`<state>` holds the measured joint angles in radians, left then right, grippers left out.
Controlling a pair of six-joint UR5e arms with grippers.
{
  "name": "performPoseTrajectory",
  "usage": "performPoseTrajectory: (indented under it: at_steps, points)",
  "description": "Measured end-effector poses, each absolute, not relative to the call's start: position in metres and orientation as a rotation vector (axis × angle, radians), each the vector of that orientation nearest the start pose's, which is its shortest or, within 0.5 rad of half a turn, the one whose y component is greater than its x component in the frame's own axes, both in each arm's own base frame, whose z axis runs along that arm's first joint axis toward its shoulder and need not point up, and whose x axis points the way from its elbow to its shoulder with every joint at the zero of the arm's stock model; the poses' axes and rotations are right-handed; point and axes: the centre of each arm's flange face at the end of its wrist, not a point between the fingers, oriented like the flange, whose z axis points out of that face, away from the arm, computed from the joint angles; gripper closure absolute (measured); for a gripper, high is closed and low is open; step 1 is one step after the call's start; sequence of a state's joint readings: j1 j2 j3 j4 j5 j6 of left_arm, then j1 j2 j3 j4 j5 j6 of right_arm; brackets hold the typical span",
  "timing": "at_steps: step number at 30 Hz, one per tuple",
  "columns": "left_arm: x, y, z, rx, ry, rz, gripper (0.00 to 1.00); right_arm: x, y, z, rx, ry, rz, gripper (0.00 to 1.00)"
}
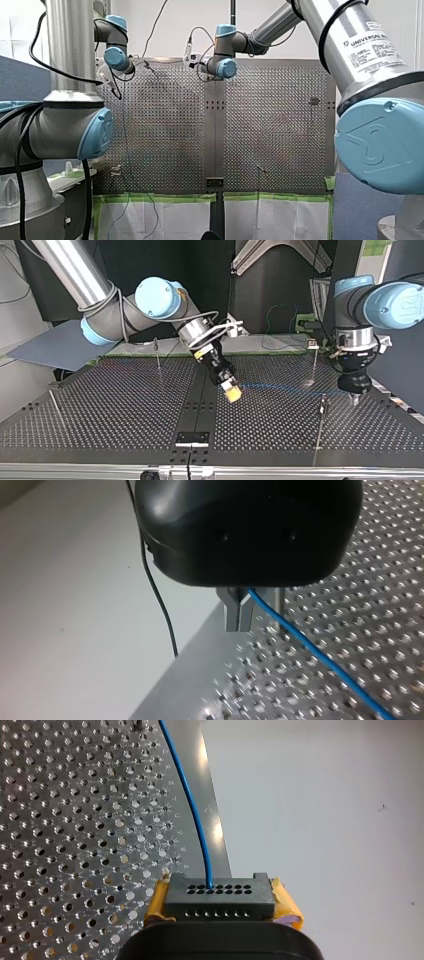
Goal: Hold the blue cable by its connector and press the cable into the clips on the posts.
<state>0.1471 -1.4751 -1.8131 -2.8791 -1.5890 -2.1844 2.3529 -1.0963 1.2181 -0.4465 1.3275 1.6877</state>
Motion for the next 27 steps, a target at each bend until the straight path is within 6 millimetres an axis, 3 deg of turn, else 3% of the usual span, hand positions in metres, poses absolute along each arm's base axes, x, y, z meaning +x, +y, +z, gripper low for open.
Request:
performPoseTrajectory:
  at_steps: [14,27]
  points:
    - [0.494,-0.051,0.436,-0.555,1.341,-0.399,1.00,0.605,-0.399,0.427,-2.049,0.616,-2.835,1.00]
    - [0.504,-0.044,0.447,-0.506,1.283,-0.471,1.00,0.598,-0.411,0.426,-2.052,0.652,-2.849,1.00]
